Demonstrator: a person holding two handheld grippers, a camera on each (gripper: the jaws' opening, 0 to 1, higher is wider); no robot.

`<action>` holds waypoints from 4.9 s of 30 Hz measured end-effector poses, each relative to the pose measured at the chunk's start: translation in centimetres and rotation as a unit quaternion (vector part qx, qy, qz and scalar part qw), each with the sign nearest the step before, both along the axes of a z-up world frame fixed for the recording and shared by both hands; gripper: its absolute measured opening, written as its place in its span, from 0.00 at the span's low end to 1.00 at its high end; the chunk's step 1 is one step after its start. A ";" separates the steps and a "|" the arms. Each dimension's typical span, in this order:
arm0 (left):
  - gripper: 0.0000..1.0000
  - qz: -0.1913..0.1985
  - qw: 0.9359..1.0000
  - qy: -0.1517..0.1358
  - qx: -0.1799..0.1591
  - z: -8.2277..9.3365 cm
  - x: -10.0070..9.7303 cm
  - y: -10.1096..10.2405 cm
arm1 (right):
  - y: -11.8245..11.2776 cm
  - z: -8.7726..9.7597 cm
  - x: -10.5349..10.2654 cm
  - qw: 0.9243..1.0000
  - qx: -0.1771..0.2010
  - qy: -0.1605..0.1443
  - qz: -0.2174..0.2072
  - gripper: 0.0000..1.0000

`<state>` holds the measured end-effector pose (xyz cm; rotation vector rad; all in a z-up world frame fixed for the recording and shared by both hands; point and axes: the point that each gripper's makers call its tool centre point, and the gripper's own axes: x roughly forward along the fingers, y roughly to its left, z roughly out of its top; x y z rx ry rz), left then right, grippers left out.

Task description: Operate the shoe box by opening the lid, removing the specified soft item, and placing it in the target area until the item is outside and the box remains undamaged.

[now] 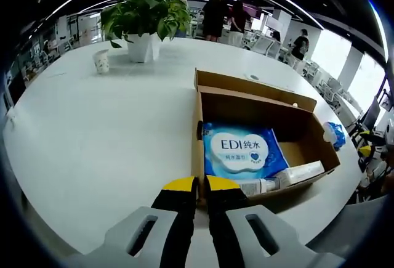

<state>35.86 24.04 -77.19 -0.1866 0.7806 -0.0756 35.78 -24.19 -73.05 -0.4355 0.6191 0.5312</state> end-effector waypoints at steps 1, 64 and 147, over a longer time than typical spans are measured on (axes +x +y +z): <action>0.03 0.002 1.000 0.000 -0.003 0.0 0.0 0.0 | 0.4 0.0 -0.1 1.000 0.003 0.001 0.002 0.43; 0.02 -0.006 1.000 0.004 0.016 -0.3 0.1 0.0 | 25.4 -3.4 5.9 0.979 0.133 0.093 0.123 0.34; 0.02 -0.003 1.000 0.006 0.021 -0.7 0.4 0.4 | 33.9 -8.2 7.6 0.959 0.187 0.196 0.082 0.00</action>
